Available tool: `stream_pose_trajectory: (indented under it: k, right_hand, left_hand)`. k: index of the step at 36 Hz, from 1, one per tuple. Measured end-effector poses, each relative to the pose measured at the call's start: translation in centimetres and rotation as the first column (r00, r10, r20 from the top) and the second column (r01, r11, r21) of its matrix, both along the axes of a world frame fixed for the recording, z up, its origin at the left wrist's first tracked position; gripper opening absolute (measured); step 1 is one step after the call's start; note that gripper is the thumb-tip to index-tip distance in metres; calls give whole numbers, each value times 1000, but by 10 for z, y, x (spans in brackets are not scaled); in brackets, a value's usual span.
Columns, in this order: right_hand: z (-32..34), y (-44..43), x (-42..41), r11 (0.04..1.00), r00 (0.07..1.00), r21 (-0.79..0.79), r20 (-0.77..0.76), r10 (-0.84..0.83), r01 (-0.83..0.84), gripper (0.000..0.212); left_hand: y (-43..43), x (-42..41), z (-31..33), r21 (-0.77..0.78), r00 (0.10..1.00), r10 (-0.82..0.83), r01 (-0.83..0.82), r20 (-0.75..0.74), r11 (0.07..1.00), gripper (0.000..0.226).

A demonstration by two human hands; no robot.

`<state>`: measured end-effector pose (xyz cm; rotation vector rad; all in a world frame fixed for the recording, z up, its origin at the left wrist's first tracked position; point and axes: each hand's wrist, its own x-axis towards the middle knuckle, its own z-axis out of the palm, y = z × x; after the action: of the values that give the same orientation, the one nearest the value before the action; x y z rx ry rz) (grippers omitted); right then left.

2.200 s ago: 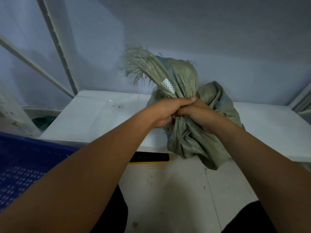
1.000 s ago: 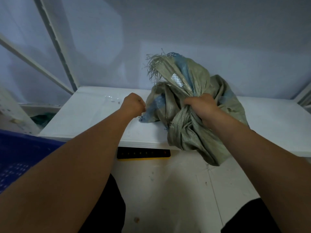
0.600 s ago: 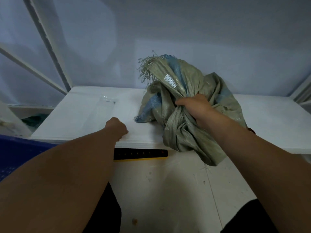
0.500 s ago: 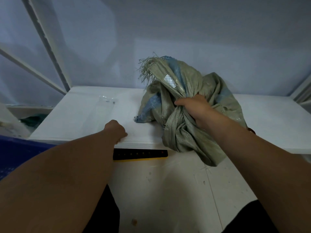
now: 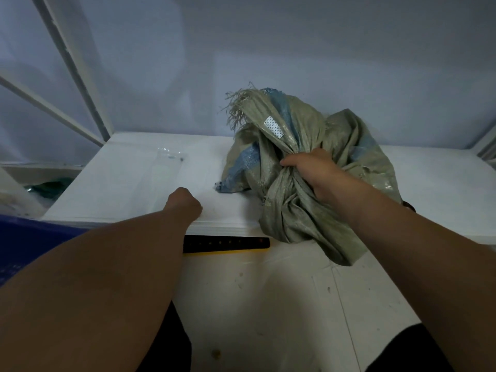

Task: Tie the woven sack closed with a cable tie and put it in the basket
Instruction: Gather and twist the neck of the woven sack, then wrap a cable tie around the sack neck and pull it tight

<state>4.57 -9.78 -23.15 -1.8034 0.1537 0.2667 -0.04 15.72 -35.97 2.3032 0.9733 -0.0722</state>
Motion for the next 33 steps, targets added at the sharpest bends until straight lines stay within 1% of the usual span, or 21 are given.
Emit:
stream_pose_trajectory:
  k: [5, 7, 9, 11, 15, 19, 21, 23, 26, 29, 32, 33]
  right_hand:
    - [-2, 4, 0, 1000, 1000, -11, -5, 6, -6, 23]
    - [-2, 5, 1, 1000, 1000, -4, -14, 9, -10, 33]
    - [-2, 5, -1, 1000, 1000, 9, -20, 13, -12, 35]
    - [-1, 6, -2, 1000, 999, 22, -31, 12, -12, 35]
    - [0, 6, 0, 999, 999, 44, -40, -12, 14, 47]
    - [2, 4, 0, 996, 999, 83, -27, -43, 45, 49]
    - [4, 3, -1, 993, 998, 102, -20, -64, 66, 52]
    - [6, 1, -3, 989, 996, 123, -8, -84, 85, 54]
    - [13, -1, -5, 982, 994, 156, 12, -111, 108, 50]
    - [18, -5, -6, 970, 989, 202, 23, -143, 135, 41]
    - [23, -6, -9, 954, 986, 257, 29, -165, 152, 21]
    - [23, -7, -9, 948, 985, 279, 31, -169, 154, 19]
  left_hand:
    - [-2, 2, 1, -34, 1000, -13, 13, 7, 999, 12]
    - [-3, 1, 3, -63, 1000, -7, 7, 4, 998, 13]
    - [-1, 1, 3, -91, 999, 18, -16, 26, 996, 16]
    - [3, 2, 5, -105, 995, 42, -32, 89, 994, 13]
    - [8, 4, 19, -104, 972, 63, -40, 228, 994, 8]
    - [-2, 16, 50, -32, 943, 78, -71, 324, 997, 8]
    - [-8, 23, 64, 14, 929, 57, -66, 366, 998, 9]
    - [-11, 27, 75, 21, 895, 58, -74, 443, 997, 11]
    - [-16, 31, 90, -8, 843, 49, -54, 536, 999, 21]
    - [-24, 31, 105, -40, 805, -3, 33, 594, 999, 24]
    - [-32, 28, 116, -89, 787, -46, 128, 615, 988, 26]
    - [-35, 26, 120, -102, 789, -59, 152, 611, 983, 24]
